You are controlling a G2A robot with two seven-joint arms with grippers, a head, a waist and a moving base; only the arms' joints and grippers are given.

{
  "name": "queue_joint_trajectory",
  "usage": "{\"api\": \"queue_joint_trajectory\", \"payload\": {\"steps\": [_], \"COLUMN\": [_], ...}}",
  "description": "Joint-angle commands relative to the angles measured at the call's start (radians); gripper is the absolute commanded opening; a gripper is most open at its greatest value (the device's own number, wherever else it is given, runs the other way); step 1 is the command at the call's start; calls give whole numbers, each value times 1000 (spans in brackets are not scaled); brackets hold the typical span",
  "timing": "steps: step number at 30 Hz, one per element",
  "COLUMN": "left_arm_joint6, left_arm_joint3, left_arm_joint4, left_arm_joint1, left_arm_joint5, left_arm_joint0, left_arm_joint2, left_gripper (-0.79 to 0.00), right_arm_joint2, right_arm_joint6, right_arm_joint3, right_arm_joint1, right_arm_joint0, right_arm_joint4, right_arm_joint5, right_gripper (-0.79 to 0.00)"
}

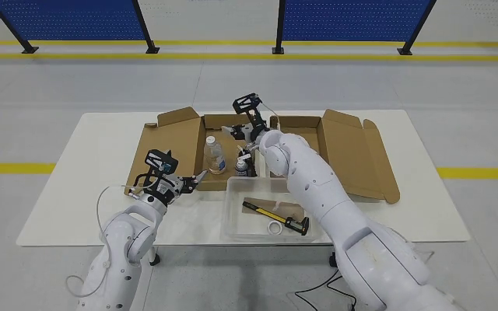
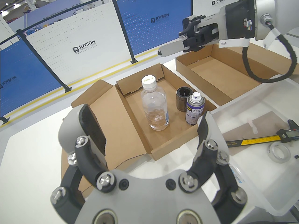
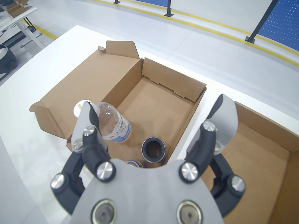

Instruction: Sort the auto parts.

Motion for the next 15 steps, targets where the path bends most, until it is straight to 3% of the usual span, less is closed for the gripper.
{"api": "queue_joint_trajectory", "payload": {"steps": [1, 7, 15], "left_arm_joint6": [0, 0, 0], "left_arm_joint3": [0, 0, 0], "left_arm_joint4": [0, 0, 0], "left_arm_joint1": [0, 0, 0], "left_arm_joint5": [0, 0, 0], "left_arm_joint0": [0, 0, 0], "left_arm_joint2": [0, 0, 0], "left_gripper": [0, 0, 0], "right_arm_joint2": [17, 71, 161], "right_arm_joint6": [12, 110, 433], "right_arm_joint3": [-65, -281, -652], "right_arm_joint1": [16, 64, 133], "right_arm_joint0": [-32, -139, -314], "right_arm_joint4": [-17, -102, -280], "right_arm_joint5": [14, 79, 138], "right_gripper": [0, 0, 0]}}
